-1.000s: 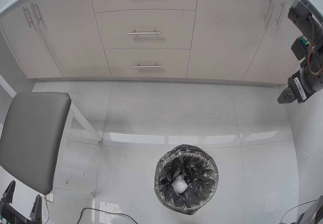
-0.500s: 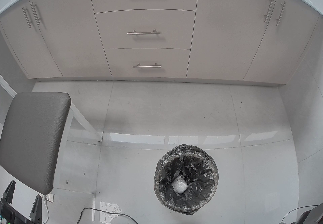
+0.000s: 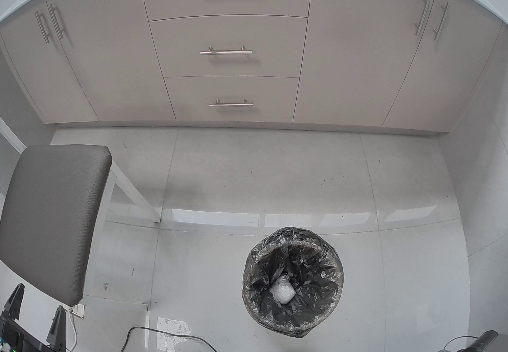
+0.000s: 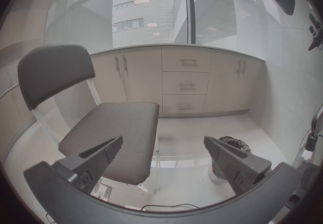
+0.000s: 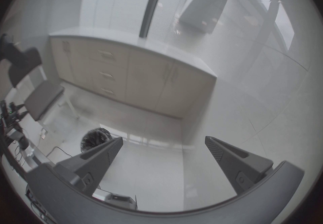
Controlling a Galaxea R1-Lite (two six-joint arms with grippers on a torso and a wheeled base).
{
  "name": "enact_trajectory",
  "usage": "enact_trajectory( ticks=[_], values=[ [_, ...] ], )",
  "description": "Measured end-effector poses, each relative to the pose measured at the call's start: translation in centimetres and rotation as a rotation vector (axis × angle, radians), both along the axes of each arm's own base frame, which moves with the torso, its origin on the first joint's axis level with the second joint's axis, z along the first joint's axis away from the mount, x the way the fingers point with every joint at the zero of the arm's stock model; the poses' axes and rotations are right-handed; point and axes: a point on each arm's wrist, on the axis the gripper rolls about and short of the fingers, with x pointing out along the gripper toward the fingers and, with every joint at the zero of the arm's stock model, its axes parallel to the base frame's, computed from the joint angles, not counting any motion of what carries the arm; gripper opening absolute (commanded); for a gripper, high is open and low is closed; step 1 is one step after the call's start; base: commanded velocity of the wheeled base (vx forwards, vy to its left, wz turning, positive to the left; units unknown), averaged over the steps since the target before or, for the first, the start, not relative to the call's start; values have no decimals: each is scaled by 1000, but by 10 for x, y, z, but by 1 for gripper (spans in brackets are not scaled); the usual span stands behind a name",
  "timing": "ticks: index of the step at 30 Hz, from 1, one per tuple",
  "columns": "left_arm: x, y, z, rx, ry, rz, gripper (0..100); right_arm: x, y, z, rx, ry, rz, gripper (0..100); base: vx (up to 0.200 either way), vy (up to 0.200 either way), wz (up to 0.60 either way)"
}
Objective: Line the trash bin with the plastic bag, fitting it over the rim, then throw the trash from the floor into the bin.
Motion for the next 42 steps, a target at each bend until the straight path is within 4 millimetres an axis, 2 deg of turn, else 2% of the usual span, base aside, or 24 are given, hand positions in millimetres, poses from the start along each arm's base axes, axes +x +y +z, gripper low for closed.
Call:
enact_trajectory(
  ticks=[5,13,17,20,26,31,37,42],
  values=[
    [0,0,0,0,0,0,100,-57,7,-26,-5,-155,42,100,0,0,0],
    [0,0,0,0,0,0,100,-148,16,-89,-33,-485,70,100,0,0,0],
    [0,0,0,0,0,0,100,-180,19,-119,-57,-669,116,100,0,0,0],
    [0,0,0,0,0,0,100,-189,19,-137,-67,-719,156,100,0,0,0],
    [0,0,0,0,0,0,100,-184,16,-156,-52,-697,251,100,0,0,0],
    [0,0,0,0,0,0,100,-162,16,-156,24,-637,326,100,0,0,0],
    [0,0,0,0,0,0,100,-117,15,-140,159,-641,369,100,0,0,0],
    [0,0,0,0,0,0,100,-70,15,-138,250,-608,375,100,0,0,0]
  ],
)
